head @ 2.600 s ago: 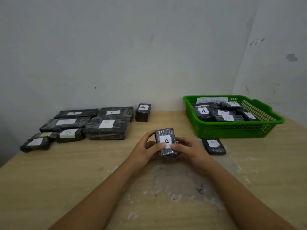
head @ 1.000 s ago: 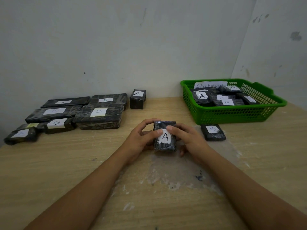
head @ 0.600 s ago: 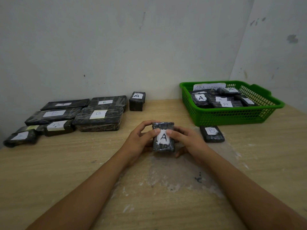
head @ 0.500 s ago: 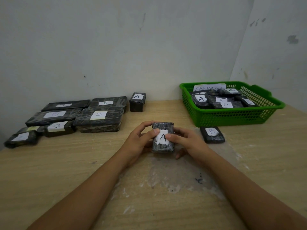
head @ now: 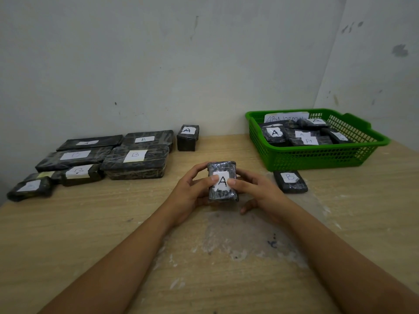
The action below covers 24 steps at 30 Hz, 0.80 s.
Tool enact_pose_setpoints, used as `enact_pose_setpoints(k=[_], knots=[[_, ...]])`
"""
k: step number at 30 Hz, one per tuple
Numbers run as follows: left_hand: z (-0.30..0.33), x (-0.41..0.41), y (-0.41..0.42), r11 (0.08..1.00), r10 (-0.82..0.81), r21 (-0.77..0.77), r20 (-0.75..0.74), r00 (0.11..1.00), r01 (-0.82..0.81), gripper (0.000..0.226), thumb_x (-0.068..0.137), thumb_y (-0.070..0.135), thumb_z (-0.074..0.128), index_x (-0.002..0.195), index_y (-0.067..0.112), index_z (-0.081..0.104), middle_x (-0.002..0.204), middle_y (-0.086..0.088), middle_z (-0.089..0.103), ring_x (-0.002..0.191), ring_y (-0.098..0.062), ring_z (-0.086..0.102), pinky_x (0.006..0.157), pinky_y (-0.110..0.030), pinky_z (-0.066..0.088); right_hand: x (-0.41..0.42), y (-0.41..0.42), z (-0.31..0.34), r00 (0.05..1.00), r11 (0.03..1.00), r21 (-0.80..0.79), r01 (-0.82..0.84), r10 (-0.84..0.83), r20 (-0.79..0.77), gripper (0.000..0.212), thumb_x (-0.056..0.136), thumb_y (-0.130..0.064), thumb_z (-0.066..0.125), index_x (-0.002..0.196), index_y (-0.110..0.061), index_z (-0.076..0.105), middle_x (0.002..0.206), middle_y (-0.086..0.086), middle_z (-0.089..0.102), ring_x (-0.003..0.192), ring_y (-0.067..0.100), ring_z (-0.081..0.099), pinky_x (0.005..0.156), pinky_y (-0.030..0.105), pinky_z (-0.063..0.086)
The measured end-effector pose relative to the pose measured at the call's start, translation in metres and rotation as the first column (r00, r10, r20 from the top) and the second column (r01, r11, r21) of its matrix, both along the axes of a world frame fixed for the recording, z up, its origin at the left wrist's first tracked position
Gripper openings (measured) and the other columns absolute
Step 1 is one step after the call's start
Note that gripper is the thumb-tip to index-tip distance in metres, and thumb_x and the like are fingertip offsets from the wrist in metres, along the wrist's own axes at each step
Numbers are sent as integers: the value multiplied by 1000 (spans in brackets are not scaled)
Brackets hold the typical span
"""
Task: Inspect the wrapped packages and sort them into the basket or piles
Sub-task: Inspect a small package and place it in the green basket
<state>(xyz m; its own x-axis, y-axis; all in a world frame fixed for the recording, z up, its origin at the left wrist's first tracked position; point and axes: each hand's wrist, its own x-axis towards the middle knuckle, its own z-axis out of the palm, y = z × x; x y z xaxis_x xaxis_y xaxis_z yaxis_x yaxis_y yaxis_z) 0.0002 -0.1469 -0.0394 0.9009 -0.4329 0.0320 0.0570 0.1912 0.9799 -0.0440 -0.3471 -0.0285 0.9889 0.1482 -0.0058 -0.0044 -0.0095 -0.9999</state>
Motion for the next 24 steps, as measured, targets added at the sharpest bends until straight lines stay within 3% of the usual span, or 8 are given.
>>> enact_pose_setpoints(k=[3, 8, 14, 16, 21, 24], knots=[[-1, 0, 0, 1000, 7, 10, 7, 1000, -7, 55, 85, 27, 72, 137, 23, 57, 116, -24, 72, 97, -31, 72, 80, -40, 61, 4, -1, -4, 1000, 999, -38, 24, -23, 20, 73, 75, -33, 83, 142, -31, 53, 118, 1, 74, 101, 21, 74, 56, 35, 58], [-3, 1, -1, 999, 2, 38, 37, 999, -3, 54, 85, 26, 73, 137, 24, 57, 115, -21, 74, 100, -31, 73, 84, -42, 60, 9, -3, -10, 995, 994, -81, 78, -72, 73, 68, 83, -17, 82, 144, -26, 52, 114, 6, 75, 87, 23, 75, 41, 28, 49], [-2, 1, 1, 999, -22, 47, 35, 999, 20, 52, 86, 31, 71, 136, 29, 57, 116, -17, 75, 104, -33, 73, 93, -50, 57, 5, -5, -7, 1000, 1000, -13, 25, -25, 8, 67, 81, -27, 81, 142, -31, 52, 121, 6, 72, 102, 24, 74, 63, 37, 61], [-2, 2, 2, 999, -23, 35, 32, 999, 22, 52, 86, 28, 71, 136, 28, 57, 116, -18, 75, 103, -33, 73, 93, -51, 56, 4, -3, -7, 999, 999, -24, 33, -33, 26, 63, 81, -32, 79, 139, -32, 53, 120, 3, 73, 104, 21, 74, 62, 35, 60], [-3, 3, 2, 998, -31, 49, 39, 999, 29, 55, 87, 24, 72, 139, 24, 55, 117, -20, 74, 104, -33, 72, 93, -51, 56, 7, -4, -10, 995, 995, -51, 83, -81, 55, 57, 89, -21, 76, 141, -25, 54, 115, 5, 75, 99, 21, 74, 48, 29, 54], [-2, 3, 1, 998, -30, 55, 39, 999, 28, 57, 85, 26, 72, 140, 24, 54, 116, -20, 74, 107, -35, 72, 89, -47, 59, 9, -5, -11, 997, 997, -22, 73, -73, 28, 57, 89, -22, 76, 142, -23, 54, 117, 9, 74, 102, 23, 74, 54, 32, 59]])
